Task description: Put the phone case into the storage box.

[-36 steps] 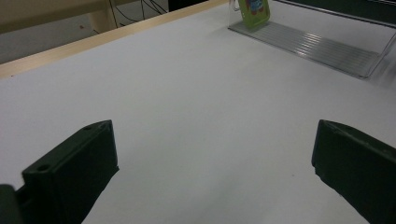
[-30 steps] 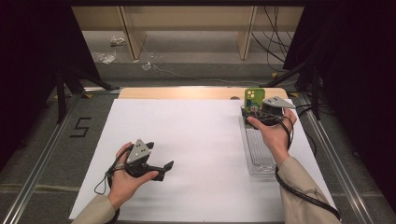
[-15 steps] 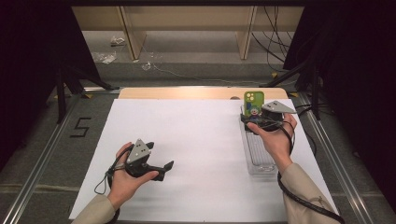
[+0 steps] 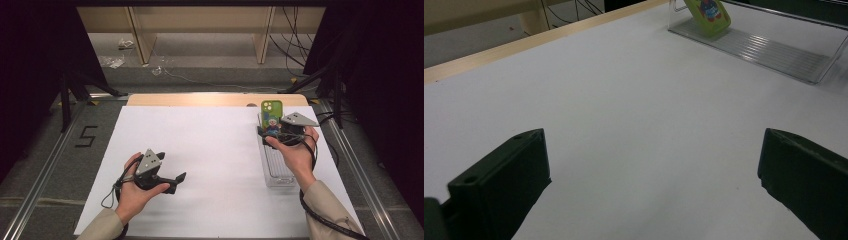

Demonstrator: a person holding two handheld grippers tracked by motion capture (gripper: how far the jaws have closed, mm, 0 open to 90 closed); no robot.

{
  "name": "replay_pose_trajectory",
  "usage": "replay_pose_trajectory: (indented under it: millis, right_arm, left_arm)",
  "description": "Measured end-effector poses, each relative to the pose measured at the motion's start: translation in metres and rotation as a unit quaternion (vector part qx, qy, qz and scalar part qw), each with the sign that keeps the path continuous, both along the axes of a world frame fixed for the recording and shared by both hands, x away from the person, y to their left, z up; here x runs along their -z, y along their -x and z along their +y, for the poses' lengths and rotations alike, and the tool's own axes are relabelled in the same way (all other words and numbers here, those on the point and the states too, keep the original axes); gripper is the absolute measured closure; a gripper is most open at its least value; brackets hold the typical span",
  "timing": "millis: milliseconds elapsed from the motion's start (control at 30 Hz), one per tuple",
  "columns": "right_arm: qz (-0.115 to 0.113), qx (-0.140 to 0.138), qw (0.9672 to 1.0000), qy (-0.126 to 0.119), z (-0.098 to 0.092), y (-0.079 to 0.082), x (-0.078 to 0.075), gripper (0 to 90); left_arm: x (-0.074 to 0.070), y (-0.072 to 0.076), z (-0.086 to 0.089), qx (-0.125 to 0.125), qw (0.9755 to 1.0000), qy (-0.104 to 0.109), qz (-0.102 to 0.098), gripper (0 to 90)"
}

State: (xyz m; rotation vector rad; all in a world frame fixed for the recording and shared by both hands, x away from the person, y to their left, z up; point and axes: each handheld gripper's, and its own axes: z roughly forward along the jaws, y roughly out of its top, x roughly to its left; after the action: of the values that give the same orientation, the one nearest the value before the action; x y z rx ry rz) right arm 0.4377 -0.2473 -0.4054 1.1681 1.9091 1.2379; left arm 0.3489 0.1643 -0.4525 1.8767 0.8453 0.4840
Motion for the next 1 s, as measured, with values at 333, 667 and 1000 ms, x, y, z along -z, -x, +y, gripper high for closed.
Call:
replay_pose_trajectory:
  millis: [333,667,1000]
  right_arm:
    - [-0.002,-0.018,0.9998,-0.004,-0.003,0.022,0.0,13.9]
    - [-0.001,-0.025,0.9996,-0.009,-0.01,0.034,0.004,14.2]
    - [-0.002,-0.037,0.9993,-0.011,-0.011,0.042,0.005,14.3]
  left_arm:
    - [0.0,0.0,0.0,0.0,1.0,-0.001,0.0,0.0]
    - [0.0,0.0,0.0,-0.001,1.0,-0.002,-0.001,0.0]
    - [0.0,0.0,0.0,-0.001,1.0,-0.001,0.0,0.0]
